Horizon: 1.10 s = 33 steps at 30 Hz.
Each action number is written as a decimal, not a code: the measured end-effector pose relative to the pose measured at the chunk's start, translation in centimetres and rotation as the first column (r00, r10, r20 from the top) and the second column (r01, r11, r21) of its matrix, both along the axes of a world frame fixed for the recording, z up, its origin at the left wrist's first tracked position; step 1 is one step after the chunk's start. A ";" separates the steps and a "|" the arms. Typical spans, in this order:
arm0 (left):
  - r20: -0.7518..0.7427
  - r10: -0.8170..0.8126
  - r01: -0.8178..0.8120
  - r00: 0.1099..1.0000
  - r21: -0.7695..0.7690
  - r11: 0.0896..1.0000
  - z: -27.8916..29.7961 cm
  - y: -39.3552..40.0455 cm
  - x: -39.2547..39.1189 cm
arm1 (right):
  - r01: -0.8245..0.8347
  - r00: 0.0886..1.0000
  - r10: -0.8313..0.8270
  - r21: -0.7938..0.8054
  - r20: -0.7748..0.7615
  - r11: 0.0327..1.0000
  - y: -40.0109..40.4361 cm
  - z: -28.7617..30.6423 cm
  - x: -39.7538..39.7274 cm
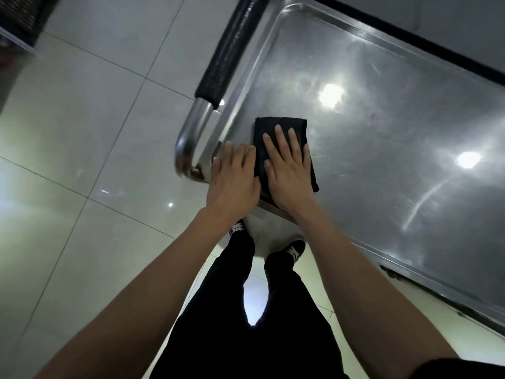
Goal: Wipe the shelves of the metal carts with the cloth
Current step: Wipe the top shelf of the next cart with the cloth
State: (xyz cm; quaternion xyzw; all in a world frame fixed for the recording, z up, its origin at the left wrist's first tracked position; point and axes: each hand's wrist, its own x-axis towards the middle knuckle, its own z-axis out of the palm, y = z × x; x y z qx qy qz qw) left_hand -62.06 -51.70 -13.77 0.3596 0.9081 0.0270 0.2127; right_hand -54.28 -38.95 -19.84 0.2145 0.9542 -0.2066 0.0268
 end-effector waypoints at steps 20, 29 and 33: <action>-0.021 -0.225 0.225 0.974 0.017 0.974 -0.5 8.4 13.7 | 0.310 0.948 -0.313 0.056 0.052 0.949 9.6 0.1 19.5; -0.060 -0.085 0.093 0.995 0.138 0.986 0.1 2.3 10.6 | 0.188 0.975 -0.198 0.100 0.097 0.977 4.0 0.1 15.9; -0.095 0.002 0.017 0.995 0.194 0.981 -0.2 -1.5 8.1 | 0.095 0.989 -0.100 0.051 0.110 0.994 -0.1 0.7 11.4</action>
